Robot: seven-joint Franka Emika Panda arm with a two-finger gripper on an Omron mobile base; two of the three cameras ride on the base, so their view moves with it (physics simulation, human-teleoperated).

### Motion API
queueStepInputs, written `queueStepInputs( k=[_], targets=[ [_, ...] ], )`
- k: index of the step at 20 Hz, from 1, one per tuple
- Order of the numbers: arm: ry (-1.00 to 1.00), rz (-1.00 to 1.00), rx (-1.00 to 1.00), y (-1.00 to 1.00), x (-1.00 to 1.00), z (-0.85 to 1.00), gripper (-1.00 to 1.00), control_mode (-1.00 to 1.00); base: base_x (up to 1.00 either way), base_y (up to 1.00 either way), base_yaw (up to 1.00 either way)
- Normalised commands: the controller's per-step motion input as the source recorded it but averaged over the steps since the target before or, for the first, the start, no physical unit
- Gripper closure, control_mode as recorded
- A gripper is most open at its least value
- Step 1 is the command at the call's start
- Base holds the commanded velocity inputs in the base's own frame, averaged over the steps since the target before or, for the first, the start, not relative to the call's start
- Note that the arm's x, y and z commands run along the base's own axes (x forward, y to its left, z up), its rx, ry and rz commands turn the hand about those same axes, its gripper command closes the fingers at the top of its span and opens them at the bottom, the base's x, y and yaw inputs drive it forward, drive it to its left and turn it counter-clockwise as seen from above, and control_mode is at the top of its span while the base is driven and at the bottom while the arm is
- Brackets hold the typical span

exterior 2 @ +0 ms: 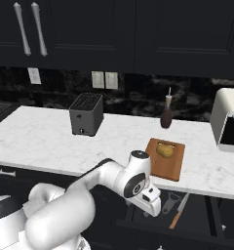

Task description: Place the appropriate cutting tool for cutting the potato skin on the cutting board.

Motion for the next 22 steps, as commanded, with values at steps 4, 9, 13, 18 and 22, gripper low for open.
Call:
queueStepInputs(
  k=[4, 9, 13, 18, 22],
  targets=[
    [0.13, 0.01, 0.00, 0.00, 0.48, -0.67, -1.00, -1.00, 0.00, 0.00, 0.00],
    [0.06, 0.04, 0.00, -0.16, 0.18, -0.57, -1.00, -1.00, 0.00, 0.00, 0.00],
    [0.00, 0.01, 0.00, -0.42, 0.00, -0.47, -1.00, -1.00, 0.00, 0.00, 0.00],
    [0.00, 0.00, 0.03, -0.40, 0.00, -0.28, -1.00, -1.00, 0.00, 0.00, 0.00],
    [0.00, 0.00, 0.03, -0.16, -0.04, -0.26, -1.00, -1.00, 0.00, 0.00, 0.00]
  ],
)
